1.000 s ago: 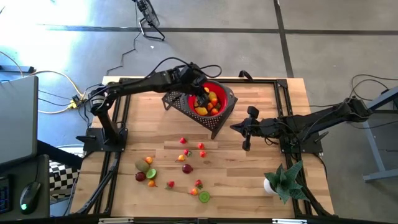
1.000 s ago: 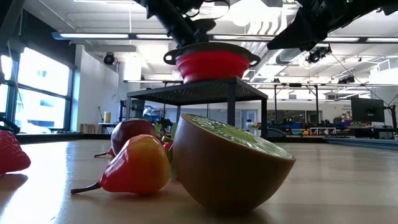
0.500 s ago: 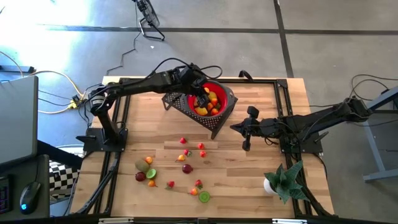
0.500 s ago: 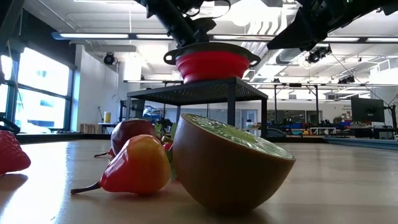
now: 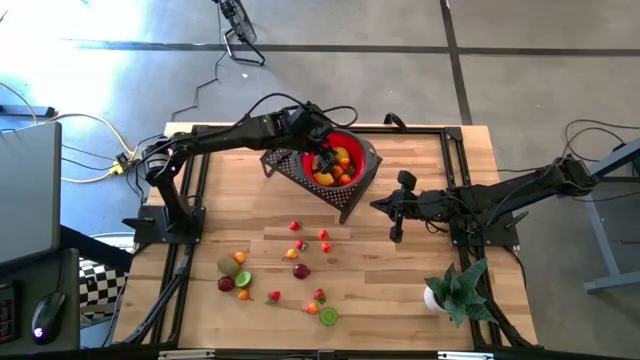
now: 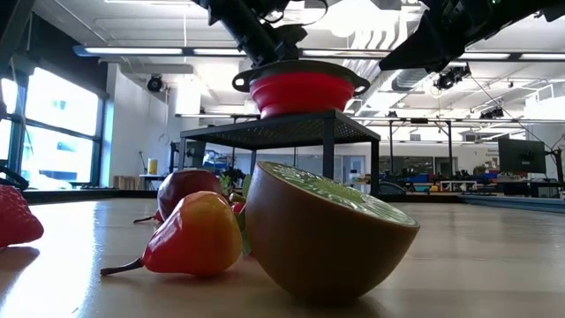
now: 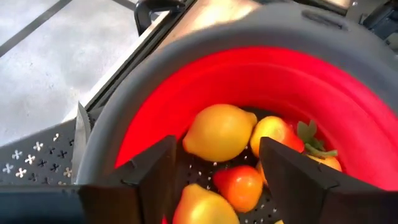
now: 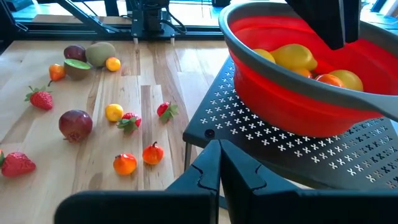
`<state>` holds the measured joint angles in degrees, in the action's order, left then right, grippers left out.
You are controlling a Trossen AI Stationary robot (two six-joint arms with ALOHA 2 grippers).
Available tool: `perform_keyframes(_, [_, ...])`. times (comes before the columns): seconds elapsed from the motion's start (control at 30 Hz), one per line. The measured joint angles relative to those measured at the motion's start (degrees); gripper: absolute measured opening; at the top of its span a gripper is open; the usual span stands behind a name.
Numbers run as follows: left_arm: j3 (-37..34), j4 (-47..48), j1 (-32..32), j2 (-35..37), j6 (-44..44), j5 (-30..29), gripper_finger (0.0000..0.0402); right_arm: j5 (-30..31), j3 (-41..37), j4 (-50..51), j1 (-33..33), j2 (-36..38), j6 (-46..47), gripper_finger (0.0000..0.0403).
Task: Pick & Place Fruit
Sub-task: Put the pear into the strainer bowl on the shelf
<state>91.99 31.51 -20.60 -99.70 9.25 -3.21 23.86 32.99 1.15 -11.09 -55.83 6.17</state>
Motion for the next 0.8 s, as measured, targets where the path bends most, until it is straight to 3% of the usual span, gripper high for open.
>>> perform_keyframes(0.2, [3.24, 0.12, 0.0, 0.02, -0.26, 0.05, 0.0232, -0.02, 0.0, 0.02, 0.0, 0.0, 0.0, 0.0002])
perform_keyframes(0.4, [4.1, -0.37, 0.94, 0.52, -6.14, -0.33, 0.0216, -0.15, 0.0, 0.02, 0.0, 0.0, 0.02, 0.0002])
perform_keyframes(0.7, [3.53, 0.72, 2.45, 0.72, -10.14, -1.19, 0.0096, -0.2, 0.0, 0.21, -0.05, 0.0, 0.03, 0.0002])
perform_keyframes(0.8, [1.94, -0.66, 2.38, 0.66, -10.09, 1.53, 0.005, -1.64, 0.0, 0.73, -0.07, 0.0, 0.06, 0.0002])
